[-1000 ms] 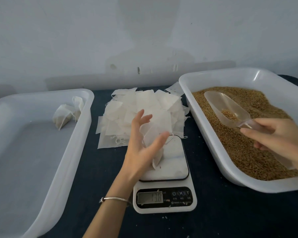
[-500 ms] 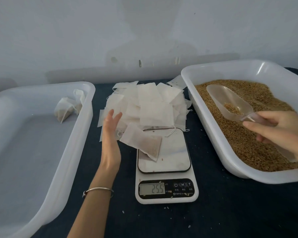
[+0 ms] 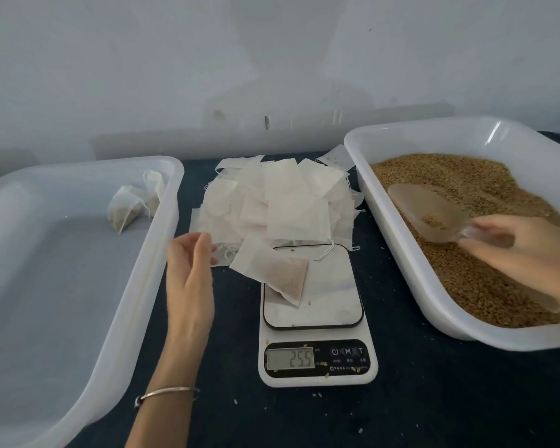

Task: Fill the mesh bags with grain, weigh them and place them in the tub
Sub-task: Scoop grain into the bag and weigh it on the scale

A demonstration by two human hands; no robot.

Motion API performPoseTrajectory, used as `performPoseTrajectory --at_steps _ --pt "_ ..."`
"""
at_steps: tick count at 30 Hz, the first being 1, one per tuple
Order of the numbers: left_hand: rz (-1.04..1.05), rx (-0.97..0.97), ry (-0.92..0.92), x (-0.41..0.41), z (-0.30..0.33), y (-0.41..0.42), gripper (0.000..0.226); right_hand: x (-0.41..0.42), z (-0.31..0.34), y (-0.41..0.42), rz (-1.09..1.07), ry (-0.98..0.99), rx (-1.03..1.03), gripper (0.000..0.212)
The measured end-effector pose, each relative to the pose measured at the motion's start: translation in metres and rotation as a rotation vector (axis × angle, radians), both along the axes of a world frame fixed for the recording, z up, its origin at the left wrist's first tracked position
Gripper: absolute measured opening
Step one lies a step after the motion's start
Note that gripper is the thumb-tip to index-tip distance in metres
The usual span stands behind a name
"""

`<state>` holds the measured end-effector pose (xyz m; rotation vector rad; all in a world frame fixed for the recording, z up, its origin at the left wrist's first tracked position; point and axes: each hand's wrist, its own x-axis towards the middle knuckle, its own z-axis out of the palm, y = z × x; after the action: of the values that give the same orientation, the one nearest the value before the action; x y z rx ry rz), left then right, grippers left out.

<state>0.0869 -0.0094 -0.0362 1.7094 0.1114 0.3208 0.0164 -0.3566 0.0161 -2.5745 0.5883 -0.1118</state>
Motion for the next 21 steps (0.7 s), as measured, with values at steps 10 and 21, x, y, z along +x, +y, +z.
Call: performPoseTrajectory --at_steps 10,21 --pt "-0.360 0.560 0.167 0.007 0.012 -0.017 0.026 -0.021 0.027 0.067 0.236 -0.655 -0.090 0.035" --pt "0.053 0.561 -0.179 0.041 0.136 0.088 0.015 -0.015 0.003 0.146 0.456 -0.661 0.240 0.032"
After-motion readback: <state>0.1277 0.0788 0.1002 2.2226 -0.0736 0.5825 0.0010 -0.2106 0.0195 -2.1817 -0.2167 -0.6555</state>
